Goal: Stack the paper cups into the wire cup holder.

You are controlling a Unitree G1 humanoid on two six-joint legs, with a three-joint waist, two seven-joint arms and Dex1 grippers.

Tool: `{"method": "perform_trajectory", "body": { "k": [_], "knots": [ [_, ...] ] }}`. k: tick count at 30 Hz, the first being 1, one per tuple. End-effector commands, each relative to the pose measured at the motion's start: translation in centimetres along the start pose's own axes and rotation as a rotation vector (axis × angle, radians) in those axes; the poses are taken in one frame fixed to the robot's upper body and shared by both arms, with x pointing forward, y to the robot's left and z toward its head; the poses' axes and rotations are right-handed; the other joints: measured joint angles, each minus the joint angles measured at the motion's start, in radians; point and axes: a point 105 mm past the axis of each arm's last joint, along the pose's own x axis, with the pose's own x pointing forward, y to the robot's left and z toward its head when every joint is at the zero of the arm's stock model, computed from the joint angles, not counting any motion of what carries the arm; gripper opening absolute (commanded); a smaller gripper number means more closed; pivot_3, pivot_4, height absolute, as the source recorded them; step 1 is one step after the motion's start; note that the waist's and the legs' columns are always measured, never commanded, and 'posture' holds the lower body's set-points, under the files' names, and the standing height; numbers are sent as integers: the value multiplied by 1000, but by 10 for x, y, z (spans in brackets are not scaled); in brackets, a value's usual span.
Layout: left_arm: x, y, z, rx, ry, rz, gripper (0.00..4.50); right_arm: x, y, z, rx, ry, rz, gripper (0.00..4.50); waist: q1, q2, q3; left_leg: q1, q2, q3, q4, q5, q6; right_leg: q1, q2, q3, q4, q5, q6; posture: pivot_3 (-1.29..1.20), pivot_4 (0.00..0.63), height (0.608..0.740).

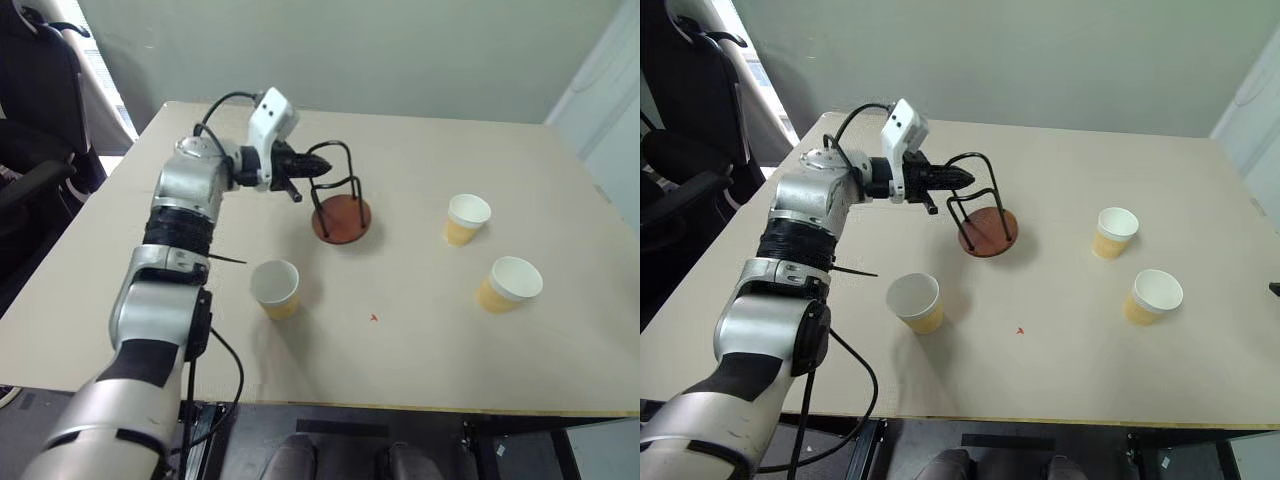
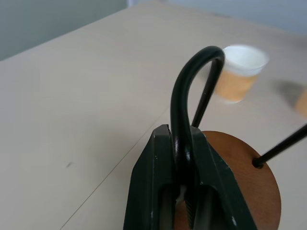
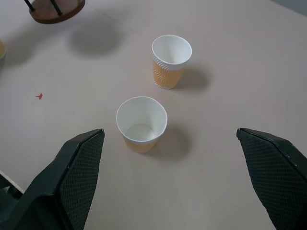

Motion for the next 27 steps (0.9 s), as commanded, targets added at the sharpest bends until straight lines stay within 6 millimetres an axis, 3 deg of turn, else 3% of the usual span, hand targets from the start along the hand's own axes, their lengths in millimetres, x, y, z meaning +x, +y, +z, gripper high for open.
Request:
{"method": "perform_trajectory", "body": {
  "k": [1, 6, 19, 27],
  "knots": [
    [-2, -21, 3, 19, 23, -78, 24, -2, 1, 8, -40, -28, -2, 4500, 0, 0, 0, 0, 0, 0, 0, 0, 0, 0, 0, 0, 0, 0, 0, 0, 150, 740],
    [3, -54, -8, 9, 56, -178, 24, 1, 4, 7, -43, -33, 19, 4500, 1, 0, 0, 1, 1, 0, 1, 0, 0, 0, 0, 1, 1, 0, 0, 0, 150, 740],
    [29, -113, -41, 7, 114, -291, 24, 12, 18, 0, -38, -32, 67, 4500, 4, 0, 0, 4, 0, 2, 4, -1, 1, 1, -3, 10, 1, 0, 1, 0, 150, 740],
    [35, -116, -60, 54, 168, -255, 24, 16, 20, -4, -27, -22, 70, 4500, 4, 0, 0, 9, 0, 3, 3, -1, 2, 5, -3, 13, 1, 0, 1, 0, 150, 740]
  ]
}}
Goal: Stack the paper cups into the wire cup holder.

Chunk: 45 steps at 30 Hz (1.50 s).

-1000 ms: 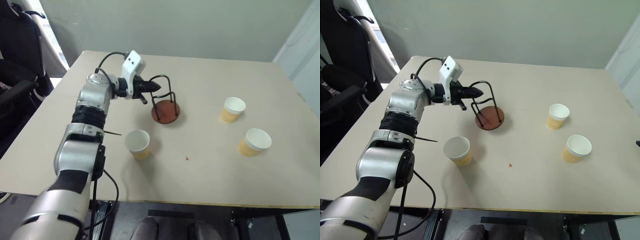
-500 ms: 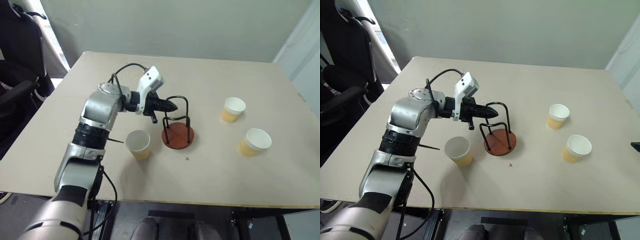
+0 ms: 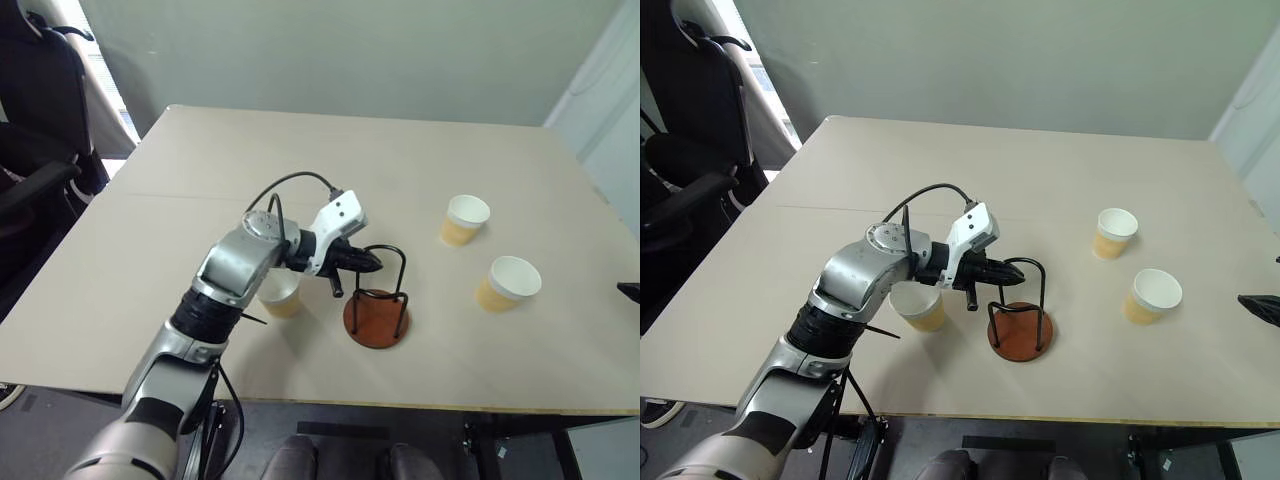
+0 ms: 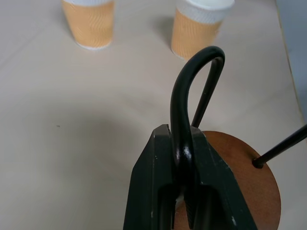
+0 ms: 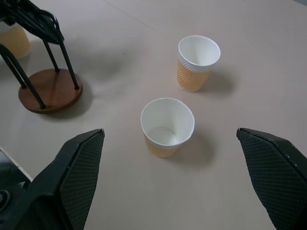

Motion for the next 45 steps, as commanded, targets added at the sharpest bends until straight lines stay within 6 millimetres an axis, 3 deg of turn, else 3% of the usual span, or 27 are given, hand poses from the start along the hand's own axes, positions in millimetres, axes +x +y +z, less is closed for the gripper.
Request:
{"method": "perform_trajectory", "body": {
  "k": [1, 9, 12, 22, 25, 31, 38, 45],
  "knots": [
    [2, -5, 5, 58, -4, -7, 24, 0, 2, 2, -17, -3, -7, 4500, 0, 0, 0, 1, 0, 0, -1, 0, 0, 1, 0, 1, 0, 0, 0, 0, 150, 740],
    [7, -16, -5, 83, 65, -29, 24, 0, 0, 4, -16, -10, -17, 4500, -3, -1, 0, 10, -1, 8, -2, -2, 3, 7, 1, 9, -1, -1, 1, 0, 150, 740],
    [10, -14, -6, 105, 72, 4, 865, 1, 0, 4, -16, -15, -15, 4500, -4, -1, 0, 11, -1, 10, -2, -2, 4, 7, 1, 10, -1, -1, 1, 0, 150, 740],
    [1, -21, 3, 75, 53, -45, 4362, 11, -2, 4, -36, -3, 13, 4500, -10, -1, 1, 11, 0, 13, -2, -3, 5, 7, 0, 12, -2, -1, 1, 0, 150, 740],
    [-9, -21, 9, 70, 49, -60, 4362, 17, -3, 7, -53, -3, 38, 4500, -12, -1, 1, 11, 0, 13, -3, -3, 5, 6, 0, 13, -2, -1, 1, 0, 150, 740],
    [-50, -12, 22, 106, 47, -42, 4362, 41, -2, 15, -102, -10, 134, 4500, -20, -1, 1, 12, 1, 14, -4, -3, 5, 5, 1, 13, -2, -1, 1, 0, 150, 740],
    [-115, 3, 29, 190, 59, 18, 4362, 77, 2, 16, -151, 21, 248, 4500, -24, 0, 1, 10, 1, 4, -5, -3, 5, 0, -1, 14, -3, -1, 2, 0, 150, 740],
    [-177, -5, 27, 179, 35, 52, 4362, 104, 15, 3, -181, 114, 348, 4500, -27, 0, 1, 7, 2, 1, -10, -4, 3, -3, -2, 13, -5, -1, 1, 0, 150, 740]
  ]
}}
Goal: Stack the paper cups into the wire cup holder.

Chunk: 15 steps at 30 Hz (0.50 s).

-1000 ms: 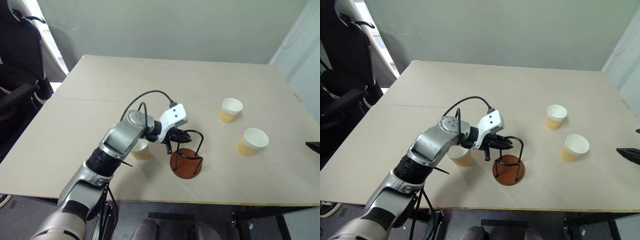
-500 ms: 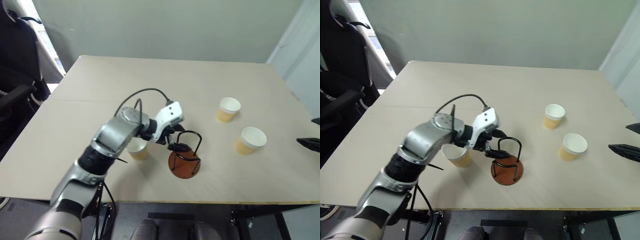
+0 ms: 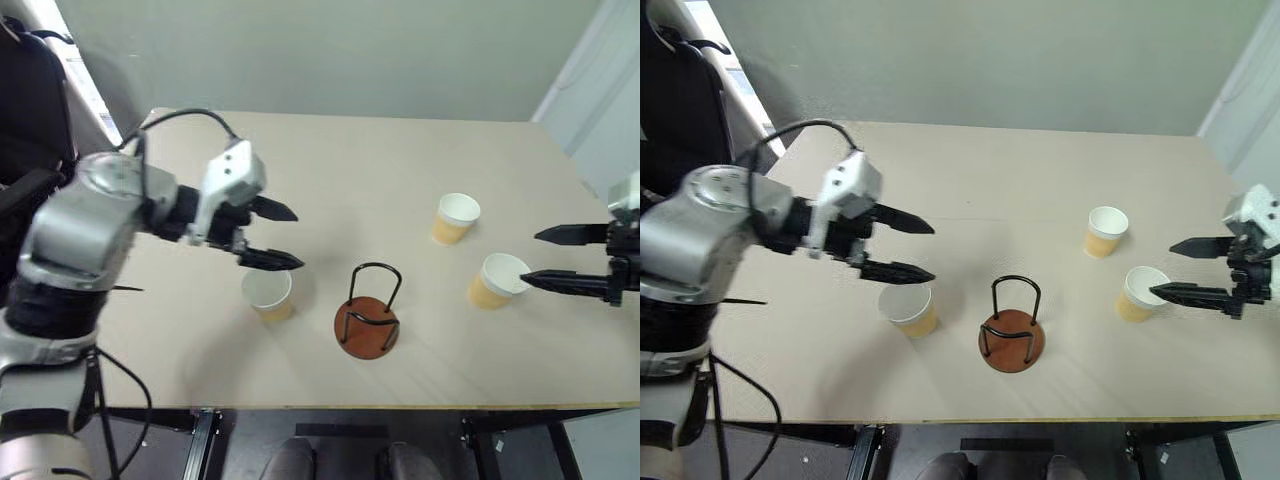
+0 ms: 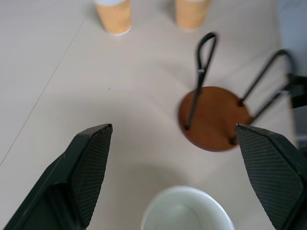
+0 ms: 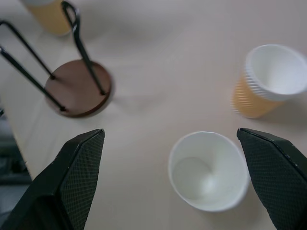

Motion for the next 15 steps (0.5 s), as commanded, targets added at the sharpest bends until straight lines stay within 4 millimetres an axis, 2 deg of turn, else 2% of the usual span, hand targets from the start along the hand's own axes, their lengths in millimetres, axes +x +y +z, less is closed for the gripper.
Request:
{"method": "perform_trajectory", "body": {
  "k": [1, 4, 9, 15],
  "knots": [
    [-29, -3, 5, 19, -22, 39, 4362, 6, 0, 1, -31, 41, 11, 4500, 0, 0, 0, 0, 0, 0, -1, 0, 0, -1, 0, 0, 0, 0, 0, 0, 150, 740],
    [-42, -7, -4, -8, 12, 68, 4362, 11, 5, -4, -28, 77, 52, 4500, 1, 1, 0, -1, 0, -1, -2, 0, 0, -2, -1, 0, 0, 0, -1, 0, 150, 740],
    [-52, -15, -2, -17, 7, 79, 4362, 27, 3, -13, -29, 108, 48, 4500, -2, 0, 0, -1, 0, -1, -2, 0, -1, -2, -1, 0, 1, 0, -2, 0, 150, 740],
    [-63, -26, 1, -11, 47, 89, 4362, 37, 3, -23, -32, 150, 53, 4500, -5, 0, 0, -1, 1, 0, -4, -1, -2, -5, -1, 0, 2, -1, -4, 0, 150, 740]
  ]
}}
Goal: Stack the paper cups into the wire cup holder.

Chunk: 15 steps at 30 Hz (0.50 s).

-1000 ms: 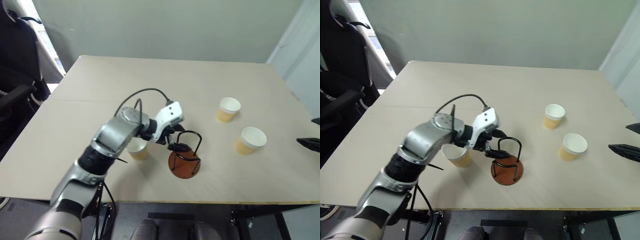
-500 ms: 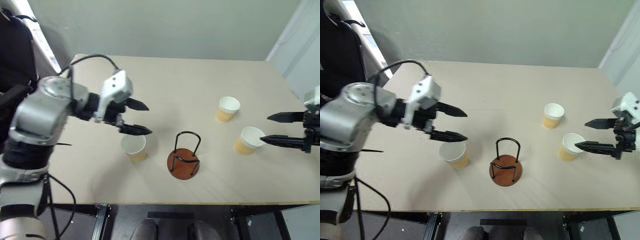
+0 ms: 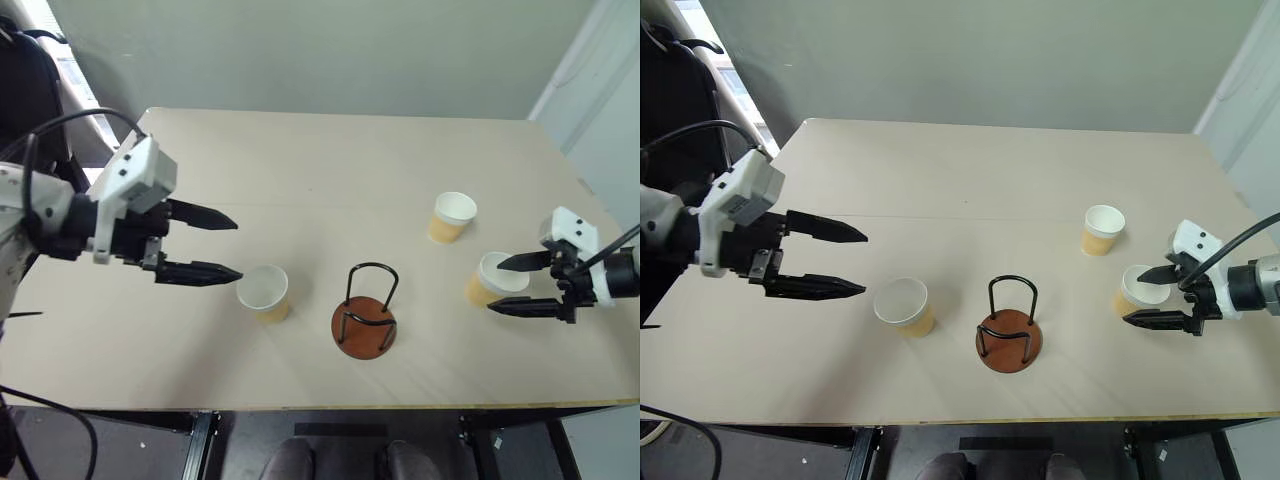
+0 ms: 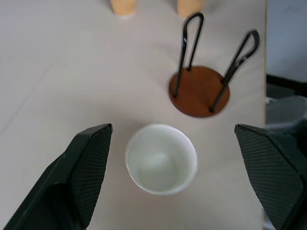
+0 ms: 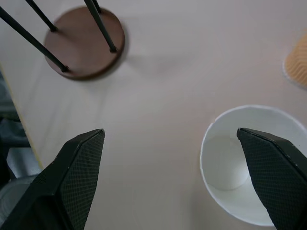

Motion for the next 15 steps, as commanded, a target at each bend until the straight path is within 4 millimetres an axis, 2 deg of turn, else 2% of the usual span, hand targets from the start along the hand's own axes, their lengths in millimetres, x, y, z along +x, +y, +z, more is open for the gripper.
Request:
{"method": "perform_trajectory", "body": {
  "k": [1, 7, 10, 13, 15],
  "knots": [
    [-13, -5, 11, 54, 1, 34, 4362, 4, -5, 1, -38, 23, -29, 4500, 0, 0, 0, 0, 0, 0, -1, 0, 0, -1, 0, 0, 0, 0, 0, 0, 150, 740],
    [-11, -8, 10, 47, 6, 41, 4362, 24, -14, -12, -91, 109, -49, 4500, -3, 0, 0, 0, 1, 0, -2, 0, -1, -3, 0, 0, 2, 0, -2, 0, 150, 740],
    [-14, -6, 6, 45, 28, 69, 4422, 28, -16, -11, -113, 118, -53, 3874, -5, 0, 0, -1, 1, 0, -2, 0, -2, -4, 0, 0, 2, 0, -2, 0, 150, 740],
    [-23, 3, 1, 48, 67, 127, 4422, 28, -18, -13, -198, 194, -69, 2858, -8, 0, 0, -5, 2, 0, -3, 0, -3, -8, 0, 0, 3, 0, -2, 0, 150, 740],
    [-28, 4, 1, 47, 73, 135, 4422, 23, -18, 3, -259, 186, -75, 2051, -10, 0, 0, -6, 2, 0, -3, 0, -3, -9, 0, 0, 3, 1, -3, 0, 150, 740]
  ]
}}
